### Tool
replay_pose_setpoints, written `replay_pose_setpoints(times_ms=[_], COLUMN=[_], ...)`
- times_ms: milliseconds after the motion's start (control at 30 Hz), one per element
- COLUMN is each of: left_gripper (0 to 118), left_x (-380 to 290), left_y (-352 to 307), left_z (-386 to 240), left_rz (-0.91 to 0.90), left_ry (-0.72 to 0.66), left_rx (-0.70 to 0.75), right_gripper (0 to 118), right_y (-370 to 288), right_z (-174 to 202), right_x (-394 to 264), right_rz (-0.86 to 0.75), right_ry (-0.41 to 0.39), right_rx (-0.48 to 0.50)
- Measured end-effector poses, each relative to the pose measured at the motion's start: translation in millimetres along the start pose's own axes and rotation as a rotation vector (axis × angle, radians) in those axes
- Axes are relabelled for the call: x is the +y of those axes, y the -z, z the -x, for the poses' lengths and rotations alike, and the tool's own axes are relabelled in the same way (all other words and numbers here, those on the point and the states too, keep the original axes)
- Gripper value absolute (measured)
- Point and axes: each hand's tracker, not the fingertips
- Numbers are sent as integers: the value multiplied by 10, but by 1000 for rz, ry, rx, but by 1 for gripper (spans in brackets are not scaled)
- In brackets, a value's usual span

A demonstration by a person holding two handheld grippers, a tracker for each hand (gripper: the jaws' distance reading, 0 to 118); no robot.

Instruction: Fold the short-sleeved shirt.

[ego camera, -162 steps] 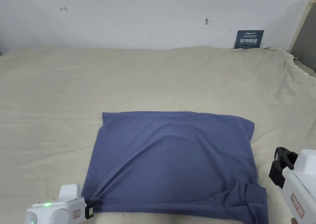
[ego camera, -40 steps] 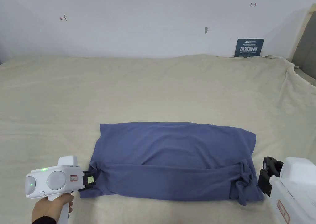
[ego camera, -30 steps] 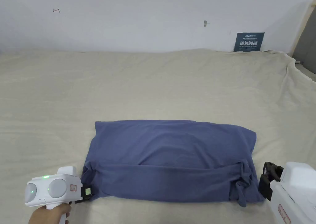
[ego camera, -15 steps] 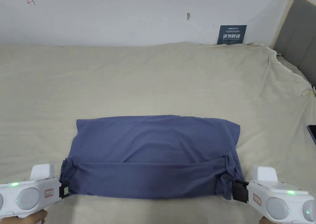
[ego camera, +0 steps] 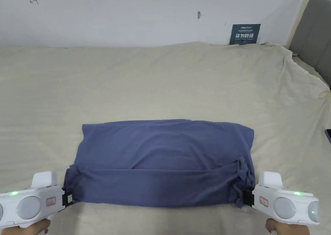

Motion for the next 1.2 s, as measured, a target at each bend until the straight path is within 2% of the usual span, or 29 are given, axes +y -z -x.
replay_pose_setpoints(times_ms=[200, 433, 567, 700, 900, 933, 1000, 1033, 1067, 1100, 1133, 1200], left_gripper=[5, 5, 5, 5, 5, 9, 30, 56, 75, 86, 91, 91], left_x=[-61, -369, -695, -901, -924, -919, -883, -845, -813, -768, -720, -580], left_y=[-164, -518, -587, -295, -207, -215, -241, -268, -311, -368, -453, -701], left_z=[88, 261, 280, 285, 214, 205, 172, 158, 142, 129, 121, 70], left_rz=[-18, -14, 15, 60, 72, 75, 81, 89, 98, 93, 72, -32], left_ry=[-28, -65, -82, -78, -72, -57, -45, -49, -54, -71, -93, -117], left_rx=[-12, -30, -34, -15, 25, 31, 46, 50, 57, 56, 36, -31], right_gripper=[10, 10, 10, 10, 10, 11, 22, 41, 59, 74, 83, 83], right_y=[-432, -699, -649, -444, -411, -423, -514, -564, -639, -730, -814, -1070], right_z=[-152, -410, -496, -492, -414, -408, -345, -314, -282, -275, -273, -209], right_x=[-37, -368, -633, -764, -830, -818, -774, -742, -703, -651, -589, -397], right_rz=[-60, -30, 2, 43, 43, 44, 51, 58, 44, -1, -41, -134], right_ry=[31, 43, 29, 39, 57, 53, 45, 33, 22, 17, 16, 17], right_rx=[44, 69, 53, 29, 3, 3, 0, -19, -44, -48, -43, -27])
